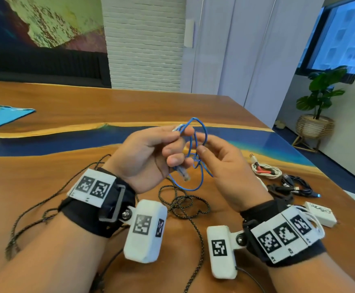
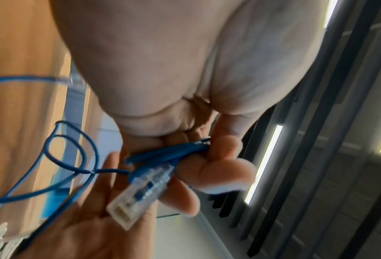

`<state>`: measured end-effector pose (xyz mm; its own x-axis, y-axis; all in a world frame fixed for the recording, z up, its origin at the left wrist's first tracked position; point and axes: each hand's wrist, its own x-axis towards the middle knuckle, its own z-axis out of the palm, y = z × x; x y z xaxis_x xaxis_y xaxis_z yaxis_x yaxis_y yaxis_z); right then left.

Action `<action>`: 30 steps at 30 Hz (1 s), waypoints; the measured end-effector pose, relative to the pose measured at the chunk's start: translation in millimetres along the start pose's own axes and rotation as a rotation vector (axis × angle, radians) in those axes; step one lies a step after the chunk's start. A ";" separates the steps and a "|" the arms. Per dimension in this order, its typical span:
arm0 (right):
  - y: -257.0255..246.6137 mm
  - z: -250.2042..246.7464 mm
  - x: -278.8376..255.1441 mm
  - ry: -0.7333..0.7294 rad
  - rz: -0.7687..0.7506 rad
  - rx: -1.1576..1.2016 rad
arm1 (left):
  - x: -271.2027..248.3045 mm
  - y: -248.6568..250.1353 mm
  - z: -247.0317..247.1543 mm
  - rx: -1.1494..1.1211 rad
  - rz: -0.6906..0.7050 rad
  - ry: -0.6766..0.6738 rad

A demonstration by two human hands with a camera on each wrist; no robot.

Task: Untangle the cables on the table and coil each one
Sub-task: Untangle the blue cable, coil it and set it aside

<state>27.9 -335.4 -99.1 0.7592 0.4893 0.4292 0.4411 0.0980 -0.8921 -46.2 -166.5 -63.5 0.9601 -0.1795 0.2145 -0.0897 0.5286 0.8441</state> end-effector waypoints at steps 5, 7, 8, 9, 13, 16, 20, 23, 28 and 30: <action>-7.8 7.5 -9.4 -0.223 0.116 0.012 | 1.5 6.0 6.0 -0.240 0.231 0.074; -12.7 11.7 -12.3 -0.303 0.173 0.039 | 5.7 6.1 5.4 -0.260 0.326 0.124; -15.0 12.2 -13.1 -0.342 0.193 0.015 | 7.9 4.2 4.7 -0.256 0.359 0.155; -16.0 12.7 -13.7 -0.380 0.207 -0.024 | 9.5 2.2 4.3 -0.251 0.382 0.184; -15.9 15.7 -15.9 -0.396 0.257 -0.107 | 9.7 -2.3 7.4 -0.219 0.388 0.189; -12.2 19.1 -14.5 -0.288 0.330 -0.070 | 4.8 1.3 11.2 -0.241 0.351 0.154; -10.2 18.0 -14.8 -0.350 0.360 -0.153 | 6.0 3.1 10.0 -0.265 0.388 0.171; -13.1 17.2 -16.8 -0.447 0.316 -0.130 | 14.3 -1.3 -0.1 -0.023 0.390 0.319; -12.2 5.0 -13.5 -0.271 0.189 -0.114 | 15.8 -13.5 -4.0 0.678 0.212 0.427; -10.6 0.8 -12.2 -0.195 0.156 -0.122 | 15.3 -15.4 -6.7 0.878 0.118 0.366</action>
<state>13.5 -341.7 -95.0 0.7212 0.6490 0.2422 0.3896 -0.0910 -0.9165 -28.4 -171.8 -76.5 0.9421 0.1838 0.2805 -0.2151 -0.3104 0.9260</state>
